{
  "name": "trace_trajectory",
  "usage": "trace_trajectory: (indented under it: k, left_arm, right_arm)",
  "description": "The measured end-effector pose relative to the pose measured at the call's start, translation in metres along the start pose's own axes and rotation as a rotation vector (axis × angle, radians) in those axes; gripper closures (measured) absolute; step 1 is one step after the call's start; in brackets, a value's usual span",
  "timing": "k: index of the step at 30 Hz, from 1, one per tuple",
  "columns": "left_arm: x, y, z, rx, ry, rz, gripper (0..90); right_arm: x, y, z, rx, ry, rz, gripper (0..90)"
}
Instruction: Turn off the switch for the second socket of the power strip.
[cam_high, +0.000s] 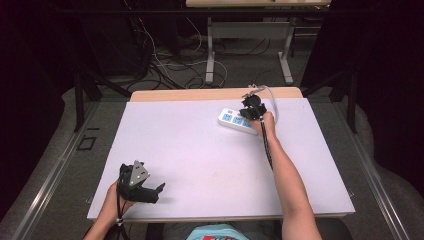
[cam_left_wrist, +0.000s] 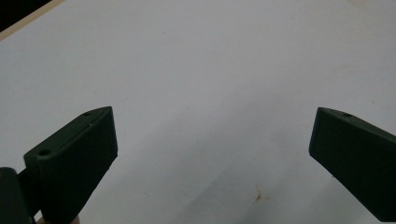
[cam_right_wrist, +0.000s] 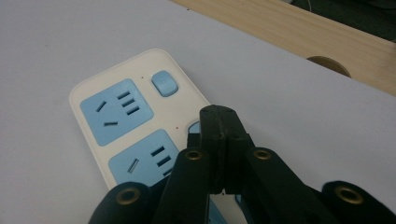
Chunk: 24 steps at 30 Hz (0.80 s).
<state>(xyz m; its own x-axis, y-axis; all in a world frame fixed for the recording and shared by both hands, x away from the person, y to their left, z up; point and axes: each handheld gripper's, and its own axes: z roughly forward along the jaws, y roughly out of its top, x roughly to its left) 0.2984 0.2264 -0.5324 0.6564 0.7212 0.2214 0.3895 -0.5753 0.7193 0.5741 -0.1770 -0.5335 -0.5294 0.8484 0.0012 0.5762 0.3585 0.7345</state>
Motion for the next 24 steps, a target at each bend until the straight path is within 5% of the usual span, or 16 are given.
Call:
trace_trajectory:
  k: [6,15,22,24]
  left_arm:
    - [-0.001,0.0,0.002,-0.004,0.0,-0.003,0.8]
    - [-0.001,0.0,0.003,-0.004,0.0,-0.004,0.8]
    - [-0.001,0.001,0.002,0.004,-0.005,0.0,1.0]
    - [0.0,0.001,0.002,0.005,-0.006,-0.001,1.0]
  right_arm:
    - [0.001,-0.003,0.0,-0.028,-0.003,-0.01,90.0]
    - [0.008,0.0,0.0,0.005,-0.048,-0.055,90.0]
    - [0.016,0.004,0.001,0.046,-0.113,-0.17,90.0]
    - [0.019,0.004,0.002,0.049,-0.123,-0.168,90.0]
